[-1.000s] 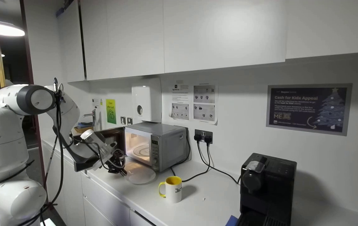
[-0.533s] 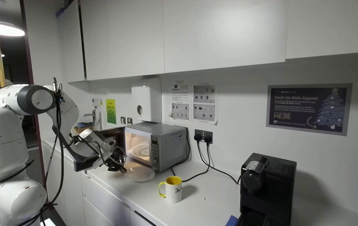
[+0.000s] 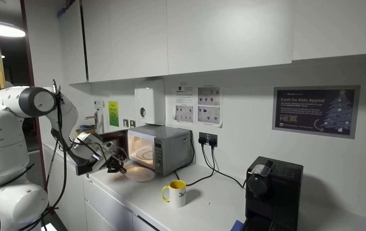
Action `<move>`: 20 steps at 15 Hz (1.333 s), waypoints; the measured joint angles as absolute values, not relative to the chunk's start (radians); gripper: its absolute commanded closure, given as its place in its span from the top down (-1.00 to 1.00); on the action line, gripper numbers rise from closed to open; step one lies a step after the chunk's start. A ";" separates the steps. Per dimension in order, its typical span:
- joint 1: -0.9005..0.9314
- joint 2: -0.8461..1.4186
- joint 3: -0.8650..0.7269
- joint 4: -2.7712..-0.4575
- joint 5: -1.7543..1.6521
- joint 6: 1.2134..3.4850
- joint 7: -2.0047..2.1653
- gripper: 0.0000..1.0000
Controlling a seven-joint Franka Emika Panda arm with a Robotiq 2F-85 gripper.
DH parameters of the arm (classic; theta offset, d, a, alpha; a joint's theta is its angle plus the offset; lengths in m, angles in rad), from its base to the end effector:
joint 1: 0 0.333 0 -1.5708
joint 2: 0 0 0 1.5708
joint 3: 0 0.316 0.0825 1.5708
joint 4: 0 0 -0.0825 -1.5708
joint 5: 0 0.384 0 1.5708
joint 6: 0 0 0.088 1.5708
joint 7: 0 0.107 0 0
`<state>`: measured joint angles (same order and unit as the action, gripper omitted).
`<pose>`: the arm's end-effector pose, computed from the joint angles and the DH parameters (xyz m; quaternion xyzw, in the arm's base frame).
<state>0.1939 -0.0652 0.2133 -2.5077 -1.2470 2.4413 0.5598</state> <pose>0.4239 0.1805 0.3058 0.8410 0.3838 0.1735 0.3395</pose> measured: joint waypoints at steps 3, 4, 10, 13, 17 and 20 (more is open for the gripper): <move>0.200 -0.065 0.223 -2.508 -1.281 2.441 0.620 -0.98; 0.201 -0.065 0.225 -2.508 -1.287 2.441 0.636 -0.98; 0.223 -0.065 0.229 -2.510 -1.293 2.441 0.697 -0.98; 0.226 -0.065 0.234 -2.515 -1.288 2.441 0.706 -0.98; 0.226 -0.065 0.238 -2.516 -1.220 2.417 0.710 -0.98; 0.226 -0.066 0.239 -2.514 -1.162 2.360 0.722 -0.98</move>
